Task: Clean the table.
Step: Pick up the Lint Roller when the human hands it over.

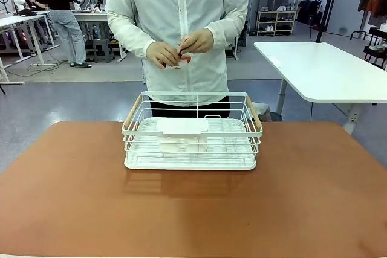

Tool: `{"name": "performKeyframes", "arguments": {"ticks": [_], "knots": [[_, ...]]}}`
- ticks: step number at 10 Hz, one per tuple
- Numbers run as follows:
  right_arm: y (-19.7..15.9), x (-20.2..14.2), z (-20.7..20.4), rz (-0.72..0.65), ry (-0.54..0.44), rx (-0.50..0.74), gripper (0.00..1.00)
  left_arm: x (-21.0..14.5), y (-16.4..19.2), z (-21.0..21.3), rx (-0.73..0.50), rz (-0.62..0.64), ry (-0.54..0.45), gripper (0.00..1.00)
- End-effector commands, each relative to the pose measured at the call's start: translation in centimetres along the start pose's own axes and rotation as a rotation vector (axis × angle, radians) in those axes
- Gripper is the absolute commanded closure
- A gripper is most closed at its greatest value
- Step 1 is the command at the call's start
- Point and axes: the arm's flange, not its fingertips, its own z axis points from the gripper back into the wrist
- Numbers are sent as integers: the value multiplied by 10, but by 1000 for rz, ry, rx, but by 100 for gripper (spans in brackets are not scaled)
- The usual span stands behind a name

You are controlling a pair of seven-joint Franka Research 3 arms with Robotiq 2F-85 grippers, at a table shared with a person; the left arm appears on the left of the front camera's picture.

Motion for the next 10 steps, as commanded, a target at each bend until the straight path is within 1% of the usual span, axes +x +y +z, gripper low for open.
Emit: {"name": "performKeyframes", "arguments": {"ticks": [1, 10], "knots": [[2, -2, 2, 8, 3, 7, 0, 2, 0, 4, -13, -11, 8, 0], [2, -2, 2, 8, 3, 7, 0, 2, 0, 4, -13, -11, 8, 0]]}}
